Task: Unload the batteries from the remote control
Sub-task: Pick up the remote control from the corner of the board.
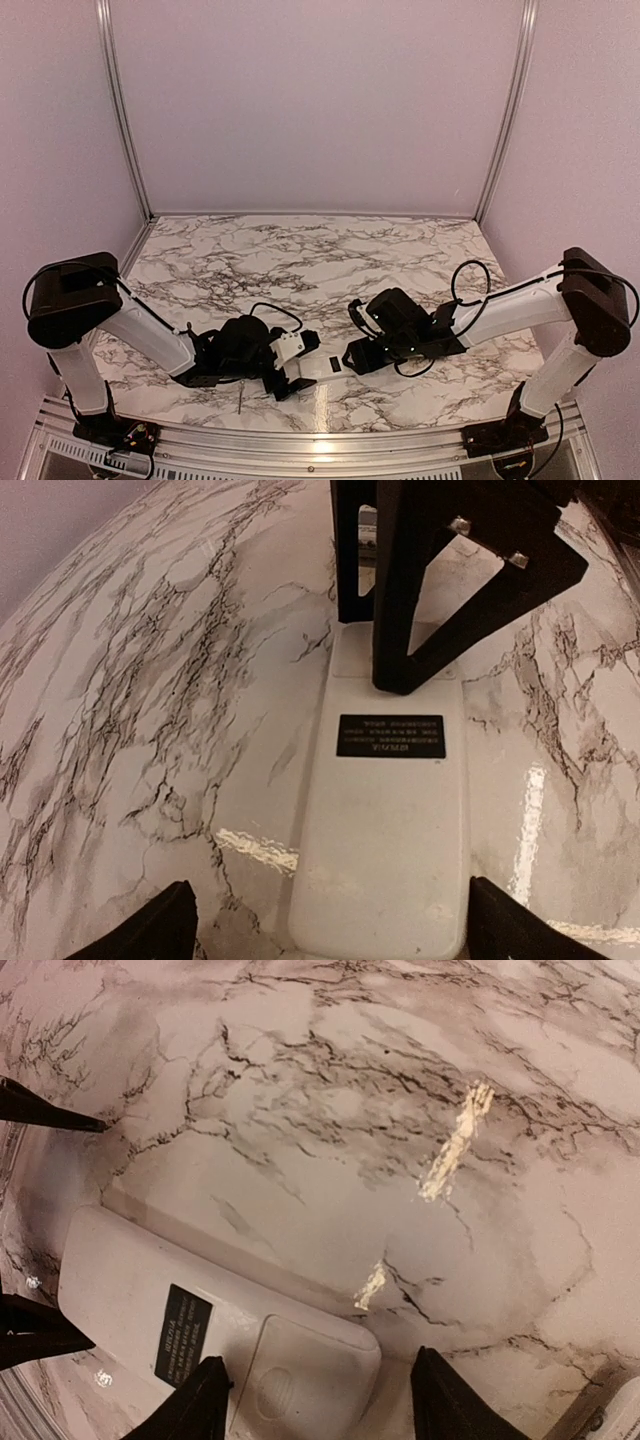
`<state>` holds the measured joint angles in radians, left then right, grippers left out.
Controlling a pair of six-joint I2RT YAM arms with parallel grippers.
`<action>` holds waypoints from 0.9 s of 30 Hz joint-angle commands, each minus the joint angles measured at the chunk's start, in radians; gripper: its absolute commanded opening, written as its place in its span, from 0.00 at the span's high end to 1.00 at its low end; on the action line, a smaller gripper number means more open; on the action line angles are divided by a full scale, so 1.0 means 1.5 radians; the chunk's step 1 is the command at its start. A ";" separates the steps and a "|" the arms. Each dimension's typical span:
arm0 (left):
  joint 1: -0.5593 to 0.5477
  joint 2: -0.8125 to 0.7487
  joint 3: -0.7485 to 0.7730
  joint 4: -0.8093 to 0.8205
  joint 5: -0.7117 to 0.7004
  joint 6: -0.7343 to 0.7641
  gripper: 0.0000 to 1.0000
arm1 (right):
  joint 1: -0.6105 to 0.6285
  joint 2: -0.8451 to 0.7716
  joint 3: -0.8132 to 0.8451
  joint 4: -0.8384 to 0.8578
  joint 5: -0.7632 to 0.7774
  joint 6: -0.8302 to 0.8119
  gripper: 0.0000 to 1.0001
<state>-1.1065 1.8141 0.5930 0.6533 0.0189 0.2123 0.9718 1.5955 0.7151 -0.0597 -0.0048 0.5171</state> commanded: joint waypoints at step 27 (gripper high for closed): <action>0.013 0.133 0.144 -0.066 0.100 0.055 0.33 | -0.004 -0.023 -0.023 0.017 -0.031 -0.004 0.43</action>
<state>-1.0939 1.9766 0.7994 0.6147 0.1669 0.2783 0.9714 1.5871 0.6964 -0.0349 -0.0437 0.5148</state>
